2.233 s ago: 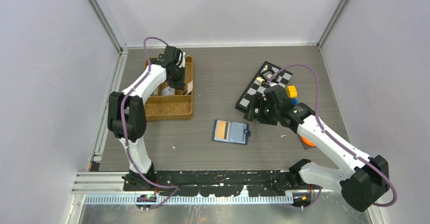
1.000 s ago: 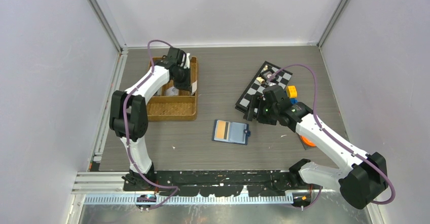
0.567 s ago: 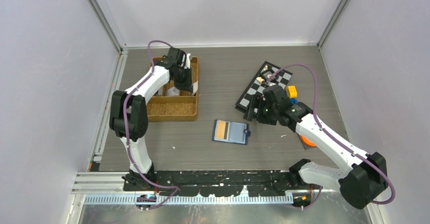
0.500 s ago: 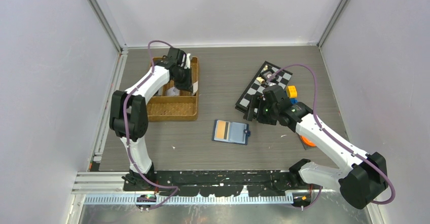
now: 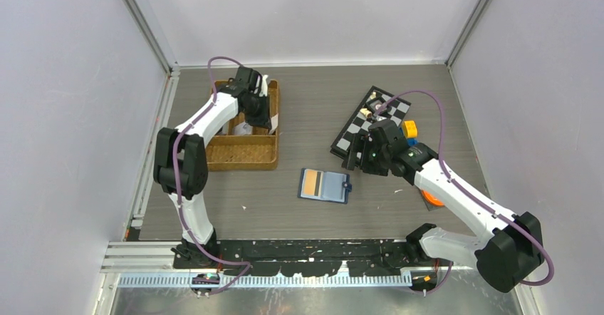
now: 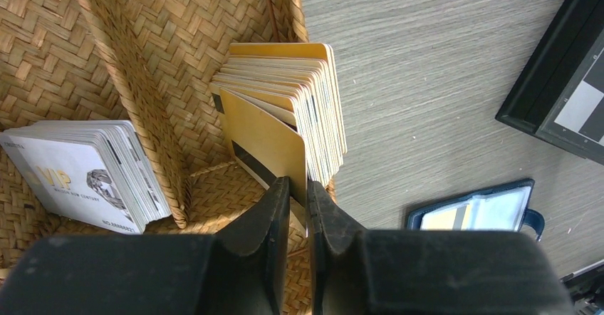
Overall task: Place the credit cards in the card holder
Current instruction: Pick up the credit card from the storage box.
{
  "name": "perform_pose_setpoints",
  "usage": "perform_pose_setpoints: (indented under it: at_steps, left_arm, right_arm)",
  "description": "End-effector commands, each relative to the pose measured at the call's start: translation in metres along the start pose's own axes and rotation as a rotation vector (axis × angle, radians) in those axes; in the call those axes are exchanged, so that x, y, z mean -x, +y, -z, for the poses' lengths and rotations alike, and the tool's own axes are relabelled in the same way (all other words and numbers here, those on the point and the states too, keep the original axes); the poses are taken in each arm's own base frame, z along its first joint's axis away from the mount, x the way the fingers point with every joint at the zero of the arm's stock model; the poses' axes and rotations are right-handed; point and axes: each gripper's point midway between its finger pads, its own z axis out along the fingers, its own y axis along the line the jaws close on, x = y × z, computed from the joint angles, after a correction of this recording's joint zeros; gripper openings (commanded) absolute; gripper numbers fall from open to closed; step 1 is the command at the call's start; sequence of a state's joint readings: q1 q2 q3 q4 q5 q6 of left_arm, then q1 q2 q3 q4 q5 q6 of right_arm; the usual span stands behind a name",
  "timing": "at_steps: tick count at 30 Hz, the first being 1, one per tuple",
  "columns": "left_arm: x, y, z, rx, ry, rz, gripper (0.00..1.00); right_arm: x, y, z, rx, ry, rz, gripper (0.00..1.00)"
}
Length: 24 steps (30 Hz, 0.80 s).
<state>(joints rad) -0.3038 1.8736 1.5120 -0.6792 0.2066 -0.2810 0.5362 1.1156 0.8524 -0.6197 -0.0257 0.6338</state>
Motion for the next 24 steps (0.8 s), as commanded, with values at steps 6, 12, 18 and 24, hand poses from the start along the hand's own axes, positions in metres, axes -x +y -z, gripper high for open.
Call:
perform_pose_setpoints:
  at_steps: [6,12,18,24]
  left_arm:
    - [0.004,-0.023,0.021,-0.081,-0.028,-0.019,0.17]
    - [0.002,-0.021,0.019,-0.071,-0.02,-0.018,0.08]
    - [0.009,-0.007,0.033,0.028,-0.048,-0.043,0.0]
    - [0.022,0.009,0.069,0.148,-0.127,-0.098,0.0]
  right_arm:
    - [0.009,0.007,-0.001,0.024,-0.027,-0.004,0.79]
    - [0.01,0.008,0.0,0.027,-0.029,-0.003,0.79]
    - [0.011,0.008,0.003,0.025,-0.037,-0.002,0.79]
    - [0.019,0.009,0.013,0.02,-0.066,0.008,0.79]
